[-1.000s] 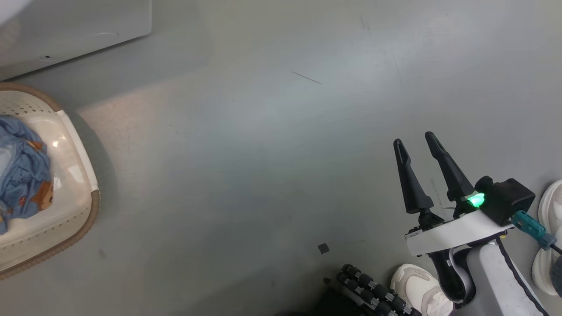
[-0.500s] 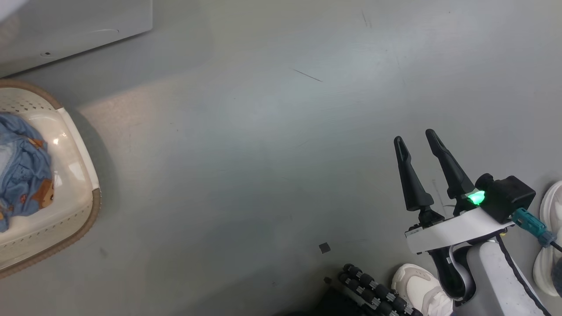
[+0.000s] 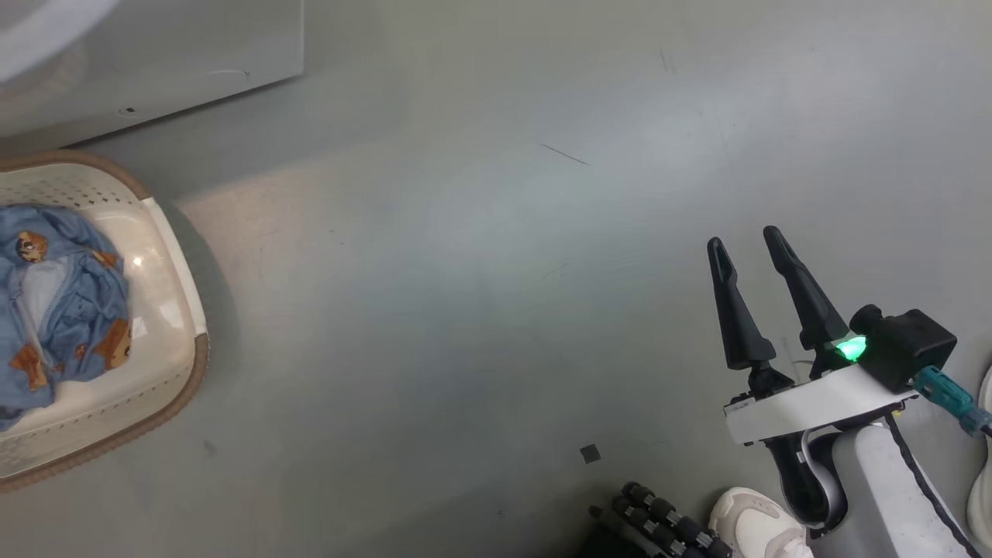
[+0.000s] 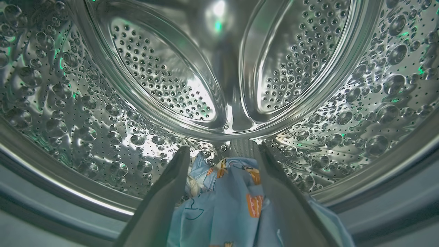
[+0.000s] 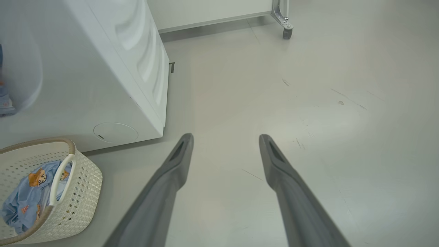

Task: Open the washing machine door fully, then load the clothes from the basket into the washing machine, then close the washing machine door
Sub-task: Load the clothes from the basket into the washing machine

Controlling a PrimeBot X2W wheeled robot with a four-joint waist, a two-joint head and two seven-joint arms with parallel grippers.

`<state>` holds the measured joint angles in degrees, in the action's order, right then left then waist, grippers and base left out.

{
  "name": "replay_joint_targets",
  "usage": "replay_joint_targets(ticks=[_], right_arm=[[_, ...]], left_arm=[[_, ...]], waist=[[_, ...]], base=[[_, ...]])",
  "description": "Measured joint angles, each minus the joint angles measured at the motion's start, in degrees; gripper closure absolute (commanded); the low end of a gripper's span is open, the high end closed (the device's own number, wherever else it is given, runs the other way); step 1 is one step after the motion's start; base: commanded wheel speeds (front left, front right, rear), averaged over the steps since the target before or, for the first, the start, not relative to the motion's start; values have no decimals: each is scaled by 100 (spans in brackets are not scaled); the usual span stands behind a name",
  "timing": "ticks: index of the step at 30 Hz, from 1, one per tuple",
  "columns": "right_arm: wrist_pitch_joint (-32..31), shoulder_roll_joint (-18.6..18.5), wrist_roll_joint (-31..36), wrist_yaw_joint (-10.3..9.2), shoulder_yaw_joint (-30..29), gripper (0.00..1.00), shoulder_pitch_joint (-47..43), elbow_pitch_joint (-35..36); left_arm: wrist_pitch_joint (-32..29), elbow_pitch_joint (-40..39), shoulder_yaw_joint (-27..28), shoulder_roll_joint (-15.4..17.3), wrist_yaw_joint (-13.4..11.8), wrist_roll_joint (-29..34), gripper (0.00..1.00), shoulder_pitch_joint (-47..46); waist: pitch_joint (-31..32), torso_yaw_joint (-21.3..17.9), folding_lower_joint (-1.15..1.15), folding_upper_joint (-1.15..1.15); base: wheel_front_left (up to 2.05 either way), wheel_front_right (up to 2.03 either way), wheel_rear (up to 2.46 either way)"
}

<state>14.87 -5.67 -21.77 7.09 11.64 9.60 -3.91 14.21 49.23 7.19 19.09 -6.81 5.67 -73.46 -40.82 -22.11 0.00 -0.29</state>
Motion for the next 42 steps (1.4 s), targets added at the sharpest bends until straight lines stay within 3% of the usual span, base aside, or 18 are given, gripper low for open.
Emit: replay_joint_targets(ticks=[9, 24, 33, 42], right_arm=[[0, -41, 7, 0, -47, 0, 0, -1], [0, -168, 58, 0, -221, 0, 115, 11], [0, -229, 75, 0, -380, 0, 283, 65], [0, -299, 115, 0, -424, 0, 365, 60]], left_arm=[[0, 312, 152, -181, 0, 0, 0, -2], [2, 610, 238, -924, -1, 0, 0, 10], [20, 581, 122, -1471, -1, 0, 0, 360], [24, 78, -26, -1641, -1, -3, 0, 682]], waist=[[146, 162, 0, 0], [262, 579, 0, 0], [347, 917, 0, 0], [475, 1236, 0, 0]], base=[[0, 0, 0], [0, 0, 0], [0, 0, 0], [0, 0, 0]])
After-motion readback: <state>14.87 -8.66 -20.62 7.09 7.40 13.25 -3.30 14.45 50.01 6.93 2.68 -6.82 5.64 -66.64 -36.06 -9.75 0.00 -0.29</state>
